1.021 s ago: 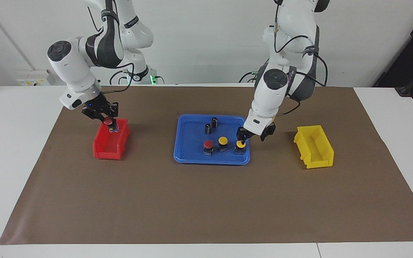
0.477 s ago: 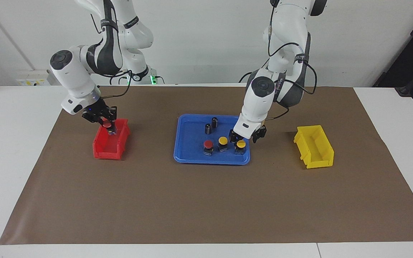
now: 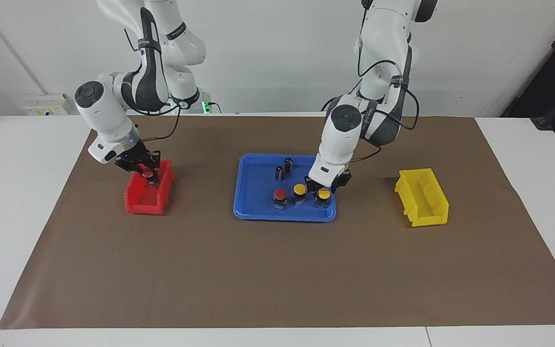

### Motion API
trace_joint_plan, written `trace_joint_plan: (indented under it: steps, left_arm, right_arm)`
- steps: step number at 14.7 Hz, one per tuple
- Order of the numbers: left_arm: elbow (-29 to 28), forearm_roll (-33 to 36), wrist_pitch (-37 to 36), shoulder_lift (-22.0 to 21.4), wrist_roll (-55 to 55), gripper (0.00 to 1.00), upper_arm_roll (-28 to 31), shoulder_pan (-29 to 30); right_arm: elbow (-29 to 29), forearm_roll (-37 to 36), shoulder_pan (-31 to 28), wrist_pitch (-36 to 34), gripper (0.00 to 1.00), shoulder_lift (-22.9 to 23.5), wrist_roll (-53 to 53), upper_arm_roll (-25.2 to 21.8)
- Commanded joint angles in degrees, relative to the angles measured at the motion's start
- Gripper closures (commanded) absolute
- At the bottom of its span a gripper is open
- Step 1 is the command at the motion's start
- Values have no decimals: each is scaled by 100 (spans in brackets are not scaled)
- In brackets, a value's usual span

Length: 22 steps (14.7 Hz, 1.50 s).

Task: Sort red and yellow buttons by color
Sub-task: 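Drop the red button in the red bin while the left gripper grasps a yellow button, then carry the yellow button to the yellow bin with the left gripper and release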

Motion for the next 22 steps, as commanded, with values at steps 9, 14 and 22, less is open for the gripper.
trace_joint_plan:
  steps: [9, 14, 22]
  left_arm:
    - [1456, -17, -2816, -708, 1236, 99, 181, 1125]
    - [1026, -17, -2635, -964, 2514, 98, 181, 2322]
    - [-548, -8, -1368, -1457, 3595, 98, 207, 2912]
  right_arm:
    - [-150, -359, 33, 193, 64, -32, 173, 20]
    - [-150, -359, 33, 175, 40, -32, 173, 20]
    - [1095, -367, 68, -1290, 44, 152, 147, 20]
